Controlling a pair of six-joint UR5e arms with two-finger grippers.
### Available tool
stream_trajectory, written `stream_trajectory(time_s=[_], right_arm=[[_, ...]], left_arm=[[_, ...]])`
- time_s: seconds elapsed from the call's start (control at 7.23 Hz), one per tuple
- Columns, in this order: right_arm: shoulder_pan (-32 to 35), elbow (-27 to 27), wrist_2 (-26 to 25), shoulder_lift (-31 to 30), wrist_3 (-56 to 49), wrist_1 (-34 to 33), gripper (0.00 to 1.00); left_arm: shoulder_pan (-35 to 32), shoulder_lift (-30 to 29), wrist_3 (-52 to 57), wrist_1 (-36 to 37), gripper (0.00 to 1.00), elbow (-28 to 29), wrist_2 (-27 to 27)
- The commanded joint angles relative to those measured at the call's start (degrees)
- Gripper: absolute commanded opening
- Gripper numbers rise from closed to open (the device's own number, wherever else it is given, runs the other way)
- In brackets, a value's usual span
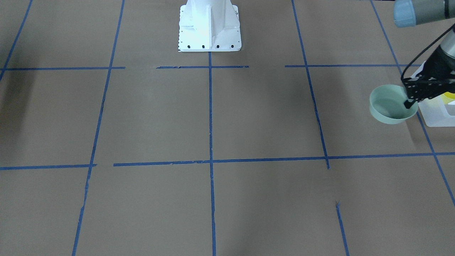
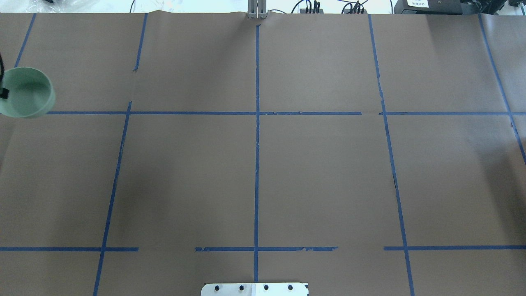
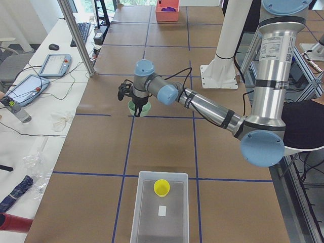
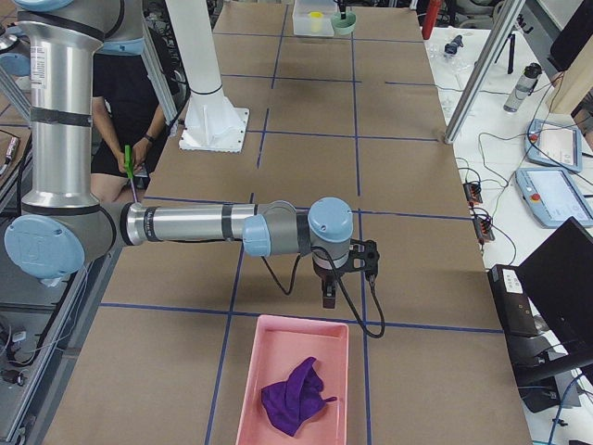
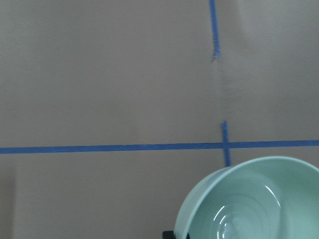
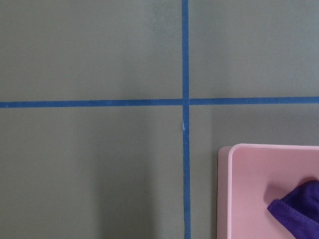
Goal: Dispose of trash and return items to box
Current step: 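Lift the green bowl and carry it toward the clear bin with the left gripper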
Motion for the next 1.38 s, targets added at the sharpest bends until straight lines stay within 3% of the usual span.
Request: stream_trajectory(time_s=[0.0, 0.28, 0.55, 0.97, 1.24], right_arm=[[0.0, 0.0, -0.1, -0.1, 0.0, 0.0, 1.0], [0.0, 0.0, -0.1, -0.1, 0.0, 0.1, 1.0], [-0.1, 0.0, -0.2, -0.1, -0.1, 0.1, 1.0], [-0.3, 0.0, -0.2, -0.1, -0.1, 0.1, 1.0], [-0.3, -0.1, -0.1, -0.2, 0.4, 2.0, 1.0]], left_arm=[[-11.4, 1.6, 21.5, 0.0, 0.0, 9.2, 0.0], [-21.1, 1.9, 37.6, -0.3, 0.0, 20.5, 0.7], [-23.9, 6.6, 47.3, -1.2, 0.0, 23.2, 5.2], [-23.9, 12.8, 47.5, -16.7, 0.0, 29.6, 7.0], [-23.8, 12.2, 47.3, -17.4, 0.02, 30.4, 10.1]])
